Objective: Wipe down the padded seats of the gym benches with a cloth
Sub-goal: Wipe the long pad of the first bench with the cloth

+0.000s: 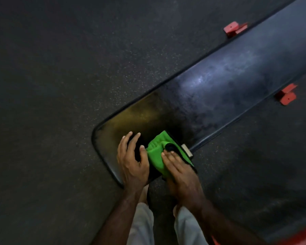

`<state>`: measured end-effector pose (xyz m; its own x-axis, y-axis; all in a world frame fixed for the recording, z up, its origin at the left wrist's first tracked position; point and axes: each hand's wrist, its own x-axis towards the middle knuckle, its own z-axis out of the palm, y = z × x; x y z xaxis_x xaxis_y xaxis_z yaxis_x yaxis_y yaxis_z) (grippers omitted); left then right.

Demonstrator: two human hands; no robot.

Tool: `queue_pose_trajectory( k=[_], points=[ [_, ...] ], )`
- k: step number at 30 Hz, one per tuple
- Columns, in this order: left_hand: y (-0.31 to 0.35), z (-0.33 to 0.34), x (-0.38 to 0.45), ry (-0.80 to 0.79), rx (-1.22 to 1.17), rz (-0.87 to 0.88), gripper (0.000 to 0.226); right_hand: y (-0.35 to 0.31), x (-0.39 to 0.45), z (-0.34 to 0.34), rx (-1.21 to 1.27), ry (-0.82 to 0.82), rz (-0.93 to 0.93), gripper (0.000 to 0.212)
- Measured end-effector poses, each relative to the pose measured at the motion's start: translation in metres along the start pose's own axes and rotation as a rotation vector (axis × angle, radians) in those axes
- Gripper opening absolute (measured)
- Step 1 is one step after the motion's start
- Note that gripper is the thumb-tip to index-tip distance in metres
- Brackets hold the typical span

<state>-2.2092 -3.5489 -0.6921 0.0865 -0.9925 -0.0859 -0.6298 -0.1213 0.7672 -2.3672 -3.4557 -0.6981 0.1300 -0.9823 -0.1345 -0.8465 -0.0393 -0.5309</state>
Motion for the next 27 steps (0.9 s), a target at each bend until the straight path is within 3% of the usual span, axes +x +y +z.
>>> queue_pose_trajectory(
  k=[6, 8, 11, 12, 16, 18, 20, 22, 23, 26, 27],
  points=[
    [-0.028, -0.028, 0.005, 0.242, 0.050, -0.192, 0.050, -0.006, 0.052, -0.004, -0.098, 0.175, 0.066, 0.078],
    [-0.037, -0.037, 0.010, 0.274, 0.016, -0.257, 0.053, -0.027, 0.053, 0.013, -0.120, 0.121, -0.067, 0.081],
    [-0.048, -0.041, 0.021, 0.306, -0.077, -0.332, 0.053, -0.036, 0.064, 0.023, -0.118, 0.041, -0.271, 0.066],
    [-0.052, -0.043, 0.025, 0.321, -0.119, -0.364, 0.051, -0.037, 0.070, 0.023, -0.092, 0.043, -0.235, 0.065],
    [-0.065, -0.050, 0.039, 0.328, -0.256, -0.520, 0.038, -0.068, 0.072, 0.027, 0.085, 0.076, 0.231, 0.076],
    [-0.070, -0.056, 0.043, 0.340, -0.290, -0.520, 0.035, -0.090, 0.061, 0.041, 0.038, -0.054, 0.102, 0.080],
    [-0.070, -0.062, 0.045, 0.359, -0.314, -0.504, 0.034, -0.091, 0.057, 0.046, -0.069, -0.205, -0.190, 0.082],
    [-0.075, -0.064, 0.046, 0.372, -0.349, -0.512, 0.033, -0.074, 0.071, 0.038, -0.149, -0.214, -0.325, 0.081],
    [-0.078, -0.064, 0.046, 0.368, -0.384, -0.528, 0.033, -0.069, 0.080, 0.034, -0.128, -0.180, -0.268, 0.080],
    [-0.088, -0.065, 0.043, 0.354, -0.487, -0.579, 0.036, -0.097, 0.093, 0.040, 0.047, -0.020, 0.204, 0.081],
    [-0.089, -0.067, 0.042, 0.357, -0.515, -0.580, 0.039, -0.112, 0.093, 0.050, 0.032, -0.017, 0.223, 0.083]
  ],
)
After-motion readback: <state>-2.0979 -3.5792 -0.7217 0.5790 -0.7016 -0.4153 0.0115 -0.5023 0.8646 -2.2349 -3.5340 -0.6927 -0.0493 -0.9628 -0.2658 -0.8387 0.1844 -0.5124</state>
